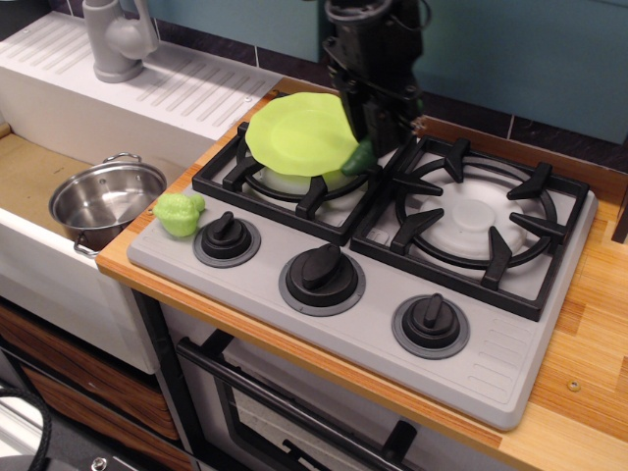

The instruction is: Put pickle on plate and cauliflower in pot or pan in sink

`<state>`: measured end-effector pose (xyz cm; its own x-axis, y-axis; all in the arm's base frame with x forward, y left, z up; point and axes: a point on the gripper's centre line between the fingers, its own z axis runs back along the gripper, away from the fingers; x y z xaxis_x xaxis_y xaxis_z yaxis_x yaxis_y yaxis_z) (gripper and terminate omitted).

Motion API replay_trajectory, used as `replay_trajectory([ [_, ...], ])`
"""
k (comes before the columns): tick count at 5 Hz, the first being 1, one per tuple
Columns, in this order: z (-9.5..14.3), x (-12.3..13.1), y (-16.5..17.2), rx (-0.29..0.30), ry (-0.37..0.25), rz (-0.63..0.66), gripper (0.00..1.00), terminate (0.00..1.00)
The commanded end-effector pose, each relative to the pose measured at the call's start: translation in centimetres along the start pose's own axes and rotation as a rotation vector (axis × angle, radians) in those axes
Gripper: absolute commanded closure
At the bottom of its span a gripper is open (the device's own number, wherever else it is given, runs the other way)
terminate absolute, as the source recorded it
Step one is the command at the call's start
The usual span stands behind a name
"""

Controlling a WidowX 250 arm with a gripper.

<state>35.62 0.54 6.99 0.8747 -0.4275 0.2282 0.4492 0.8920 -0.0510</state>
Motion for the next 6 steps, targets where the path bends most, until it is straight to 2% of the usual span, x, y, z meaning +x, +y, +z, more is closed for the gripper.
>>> replay_trajectory([
  [1, 3.5, 0.8, 2.8, 0.061, -0.066, -0.051, 1.00, 0.00],
  [3, 2.6, 0.6, 4.9, 0.047, -0.084, -0.082, 1.00, 0.00],
  [5, 0.9, 0.4, 6.0, 0.029, -0.071, -0.083, 1.00, 0.00],
  [6, 0.6, 0.5, 6.0, 0.035, -0.040, -0.075, 0.00, 0.00],
])
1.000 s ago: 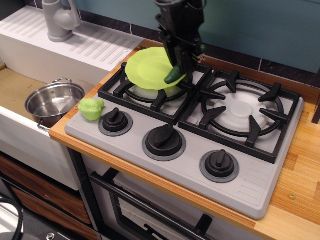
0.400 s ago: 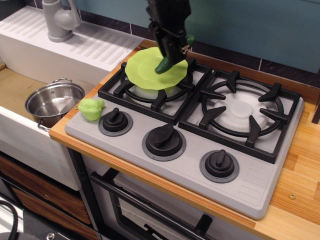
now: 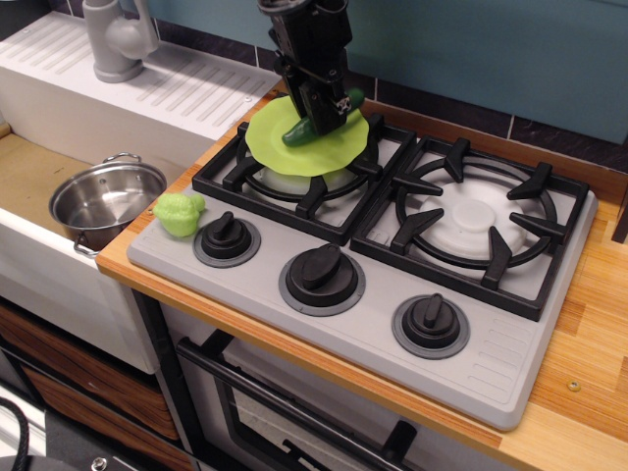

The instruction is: Put pickle on plate and cauliflower in pot or pan in sink

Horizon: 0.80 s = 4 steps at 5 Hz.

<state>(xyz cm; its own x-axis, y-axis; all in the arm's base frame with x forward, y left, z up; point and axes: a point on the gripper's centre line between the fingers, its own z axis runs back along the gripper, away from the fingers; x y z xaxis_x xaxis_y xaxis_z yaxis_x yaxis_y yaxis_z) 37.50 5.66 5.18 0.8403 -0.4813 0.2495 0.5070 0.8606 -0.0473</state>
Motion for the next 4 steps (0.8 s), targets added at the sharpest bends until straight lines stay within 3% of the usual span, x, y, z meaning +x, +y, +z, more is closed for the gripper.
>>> replay_trajectory([
  [1, 1.9, 1.2, 0.2, 0.051, -0.021, 0.001, 0.00, 0.00],
  [2, 1.8, 0.9, -0.6, 0.047, -0.019, 0.014, 0.00, 0.00],
  [4, 4.1, 0.9, -2.8, 0.038, 0.055, 0.054, 0.00, 0.00],
])
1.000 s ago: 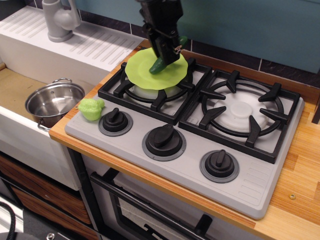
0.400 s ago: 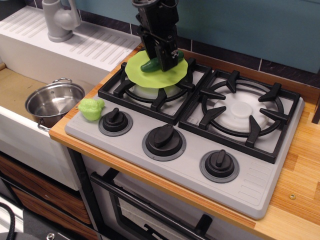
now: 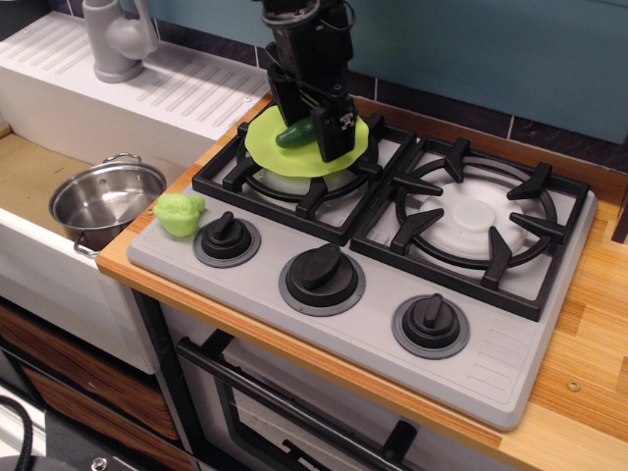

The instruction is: Put pickle on plate and cauliflower in pot or pan in sink

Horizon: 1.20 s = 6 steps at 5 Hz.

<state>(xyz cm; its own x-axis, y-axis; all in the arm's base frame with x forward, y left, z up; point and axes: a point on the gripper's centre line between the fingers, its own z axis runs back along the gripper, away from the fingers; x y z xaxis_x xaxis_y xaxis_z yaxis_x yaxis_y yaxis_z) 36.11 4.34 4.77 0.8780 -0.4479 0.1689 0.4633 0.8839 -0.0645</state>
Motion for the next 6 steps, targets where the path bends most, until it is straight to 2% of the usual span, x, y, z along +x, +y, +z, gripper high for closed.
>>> replay_trajectory([
  [1, 5.3, 0.9, -2.0, 0.034, -0.013, 0.017, 0.00, 0.00],
  [4, 7.4, 1.3, -3.3, 0.009, 0.021, 0.027, 0.00, 0.00],
  [5, 8.3, 3.0, -4.0, 0.023, 0.094, -0.029, 0.00, 0.00],
  [6, 8.3, 3.0, -4.0, 0.023, 0.094, -0.029, 0.00, 0.00],
])
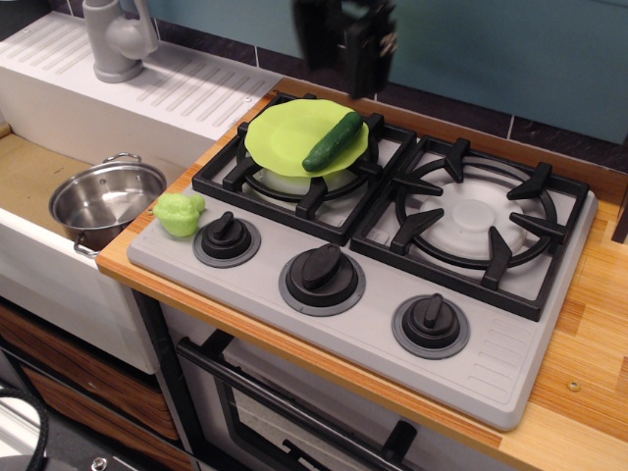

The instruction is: Put pickle on plate and cauliflower in pot or pan in sink

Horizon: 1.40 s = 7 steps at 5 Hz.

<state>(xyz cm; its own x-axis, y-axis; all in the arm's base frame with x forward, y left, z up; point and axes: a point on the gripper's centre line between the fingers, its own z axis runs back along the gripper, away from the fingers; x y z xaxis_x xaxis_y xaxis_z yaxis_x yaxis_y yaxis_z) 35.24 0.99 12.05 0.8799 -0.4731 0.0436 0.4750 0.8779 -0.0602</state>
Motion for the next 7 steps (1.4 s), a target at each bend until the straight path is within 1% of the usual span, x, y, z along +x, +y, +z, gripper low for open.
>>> replay_trajectory([
  [1, 1.6, 0.9, -0.1, 0.021, -0.033, -0.014, 0.00, 0.00],
  [2, 1.6, 0.9, -0.1, 0.021, -0.033, -0.014, 0.00, 0.00],
  [3, 1.6, -0.4, -0.3, 0.057, -0.056, -0.028, 0.00, 0.00],
  [4, 2.0, -3.2, 0.4, 0.182, -0.098, -0.025, 0.00, 0.00],
  [5, 3.2, -6.1, 1.3, 0.269, -0.105, 0.004, 0.00, 0.00],
  [6, 3.5, -8.4, 2.5, 0.303, -0.130, 0.019, 0.00, 0.00],
  [7, 2.8, -10.2, 3.6, 0.328, -0.151, 0.057, 0.00, 0.00],
])
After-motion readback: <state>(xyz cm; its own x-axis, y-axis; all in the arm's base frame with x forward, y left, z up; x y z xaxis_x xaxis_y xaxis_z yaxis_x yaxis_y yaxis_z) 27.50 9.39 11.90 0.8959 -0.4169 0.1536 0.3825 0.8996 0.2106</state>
